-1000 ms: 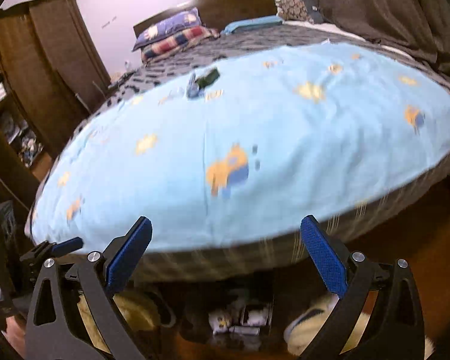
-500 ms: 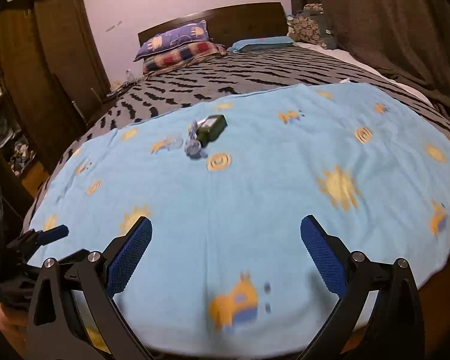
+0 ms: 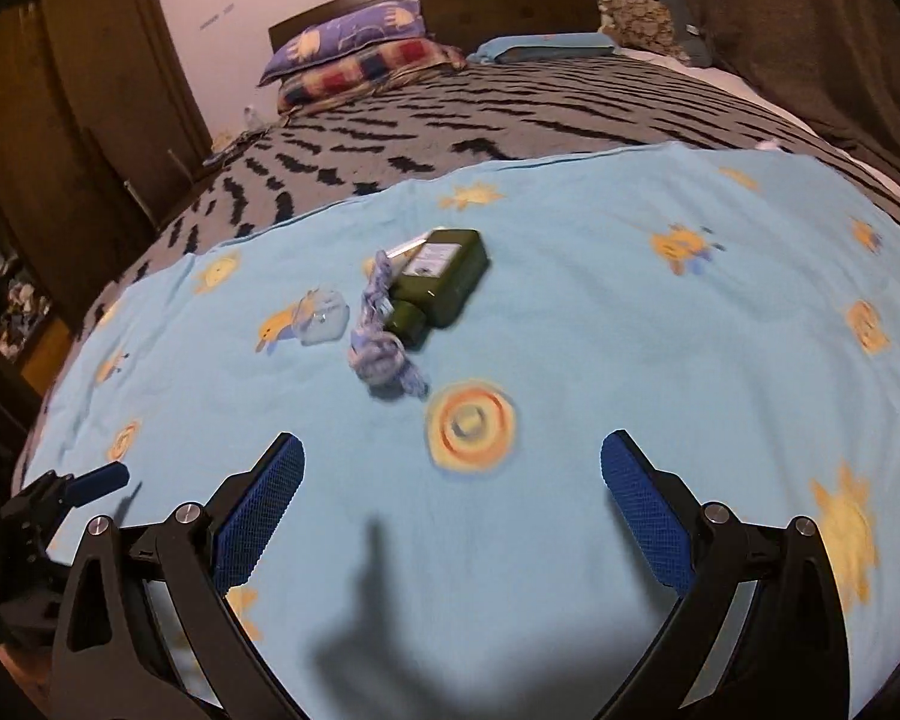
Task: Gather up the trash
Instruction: 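Grasp the blue rope toy with the right tool while the left tool grasps the clear case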
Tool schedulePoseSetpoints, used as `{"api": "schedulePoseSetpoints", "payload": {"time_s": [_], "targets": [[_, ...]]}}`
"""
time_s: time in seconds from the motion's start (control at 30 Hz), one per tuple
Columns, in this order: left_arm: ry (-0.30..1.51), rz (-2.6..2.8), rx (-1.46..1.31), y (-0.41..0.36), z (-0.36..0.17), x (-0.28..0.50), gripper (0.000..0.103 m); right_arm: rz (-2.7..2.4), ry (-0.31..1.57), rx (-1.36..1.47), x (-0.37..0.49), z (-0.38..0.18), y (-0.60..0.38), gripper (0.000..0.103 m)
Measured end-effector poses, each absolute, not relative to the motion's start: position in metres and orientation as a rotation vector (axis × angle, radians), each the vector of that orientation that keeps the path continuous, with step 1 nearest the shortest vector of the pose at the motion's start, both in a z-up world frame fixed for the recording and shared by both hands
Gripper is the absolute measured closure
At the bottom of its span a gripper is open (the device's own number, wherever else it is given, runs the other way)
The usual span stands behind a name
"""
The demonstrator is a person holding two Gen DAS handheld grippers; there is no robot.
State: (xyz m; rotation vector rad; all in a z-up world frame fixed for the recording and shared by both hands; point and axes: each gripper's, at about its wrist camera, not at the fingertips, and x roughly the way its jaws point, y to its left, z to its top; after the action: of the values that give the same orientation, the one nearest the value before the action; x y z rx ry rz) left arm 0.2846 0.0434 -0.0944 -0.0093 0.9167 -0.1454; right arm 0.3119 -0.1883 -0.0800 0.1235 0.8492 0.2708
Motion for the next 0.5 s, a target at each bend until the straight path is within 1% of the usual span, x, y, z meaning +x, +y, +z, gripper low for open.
{"api": "schedulePoseSetpoints", "payload": {"time_s": [0.1,0.13,0.2,0.27,0.3,0.37,0.4,0.47,0.5], "targets": [[0.916,-0.145,-0.010,0.046,-0.097,0.297,0.008,0.284,0.856,0.091,0.333,-0.083,-0.170,0.005],[0.915,-0.146,-0.012,0.046,-0.098,0.300,0.008,0.290,0.861,0.082,0.340,-0.085,-0.164,0.006],[0.913,-0.148,-0.017,0.047,-0.100,0.307,0.008,0.302,0.876,0.076,0.352,-0.088,-0.155,0.013],[0.912,-0.150,-0.018,0.048,-0.101,0.312,0.008,0.313,0.898,0.073,0.363,-0.093,-0.147,0.025],[0.913,-0.150,-0.017,0.048,-0.102,0.315,0.008,0.318,0.908,0.070,0.368,-0.096,-0.144,0.029],[0.914,-0.155,-0.018,0.049,-0.102,0.320,0.008,0.330,0.920,0.069,0.373,-0.100,-0.139,0.046],[0.913,-0.156,-0.017,0.048,-0.102,0.322,0.008,0.335,0.926,0.066,0.375,-0.101,-0.137,0.051],[0.908,-0.159,-0.011,0.047,-0.101,0.325,0.008,0.343,0.941,0.054,0.377,-0.105,-0.133,0.065],[0.907,-0.160,-0.010,0.046,-0.100,0.327,0.008,0.347,0.942,0.051,0.377,-0.105,-0.133,0.067]]}}
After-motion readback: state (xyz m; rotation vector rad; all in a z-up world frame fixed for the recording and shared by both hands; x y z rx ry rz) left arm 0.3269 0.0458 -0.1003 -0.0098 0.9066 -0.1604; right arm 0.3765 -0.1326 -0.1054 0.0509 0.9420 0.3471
